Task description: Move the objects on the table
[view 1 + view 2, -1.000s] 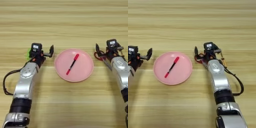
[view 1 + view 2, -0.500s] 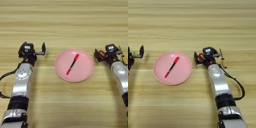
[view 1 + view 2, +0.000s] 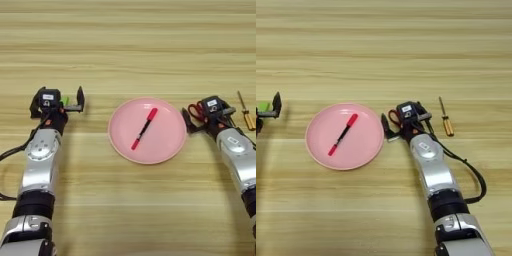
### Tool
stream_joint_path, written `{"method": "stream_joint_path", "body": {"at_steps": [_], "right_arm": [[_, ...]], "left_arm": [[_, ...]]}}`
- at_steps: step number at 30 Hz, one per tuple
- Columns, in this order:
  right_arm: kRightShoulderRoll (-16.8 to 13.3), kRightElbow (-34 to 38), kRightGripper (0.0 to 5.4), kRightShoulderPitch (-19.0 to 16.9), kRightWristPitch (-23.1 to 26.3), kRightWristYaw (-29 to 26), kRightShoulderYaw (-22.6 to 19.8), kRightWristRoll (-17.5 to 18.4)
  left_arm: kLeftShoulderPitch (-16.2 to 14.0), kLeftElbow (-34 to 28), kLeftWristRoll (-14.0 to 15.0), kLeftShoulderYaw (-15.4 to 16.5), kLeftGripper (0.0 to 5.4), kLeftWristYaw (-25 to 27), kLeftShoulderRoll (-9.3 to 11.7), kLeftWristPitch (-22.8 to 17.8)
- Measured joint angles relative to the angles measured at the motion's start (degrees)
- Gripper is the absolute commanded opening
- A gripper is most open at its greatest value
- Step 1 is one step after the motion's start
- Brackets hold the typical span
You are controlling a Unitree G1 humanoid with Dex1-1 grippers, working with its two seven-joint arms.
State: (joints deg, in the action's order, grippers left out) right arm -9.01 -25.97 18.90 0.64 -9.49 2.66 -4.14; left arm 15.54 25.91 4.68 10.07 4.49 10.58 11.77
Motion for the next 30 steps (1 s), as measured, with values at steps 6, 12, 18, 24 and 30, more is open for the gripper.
{"method": "stream_joint_path", "body": {"at_steps": [6, 12, 18, 24, 30], "right_arm": [[0.1, 0.6, 5.40, -0.3, 0.0, -1.1, 1.2, -0.1], [0.4, 1.8, 5.40, -1.4, 0.1, -1.5, 2.4, -0.3], [0.3, 2.0, 5.40, -1.4, 0.3, -1.0, 1.8, -0.2], [-1.5, 1.5, 5.40, -0.1, 1.2, 1.0, -1.9, 0.3], [-1.8, 1.7, 5.40, 0.4, 1.3, 1.5, -2.9, 0.5]], "left_arm": [[0.4, 2.1, 0.0, 0.8, 5.35, 0.0, 0.5, 0.5], [1.0, 3.6, 0.0, 0.9, 5.35, 0.0, 1.1, 1.5], [1.4, 6.2, 0.0, 1.1, 5.35, 0.0, 1.6, 2.5], [2.5, 10.8, 0.1, 1.2, 5.35, 0.2, 2.4, 3.1], [5.0, 17.0, 0.4, 1.8, 5.35, 1.2, 2.9, 4.4]]}}
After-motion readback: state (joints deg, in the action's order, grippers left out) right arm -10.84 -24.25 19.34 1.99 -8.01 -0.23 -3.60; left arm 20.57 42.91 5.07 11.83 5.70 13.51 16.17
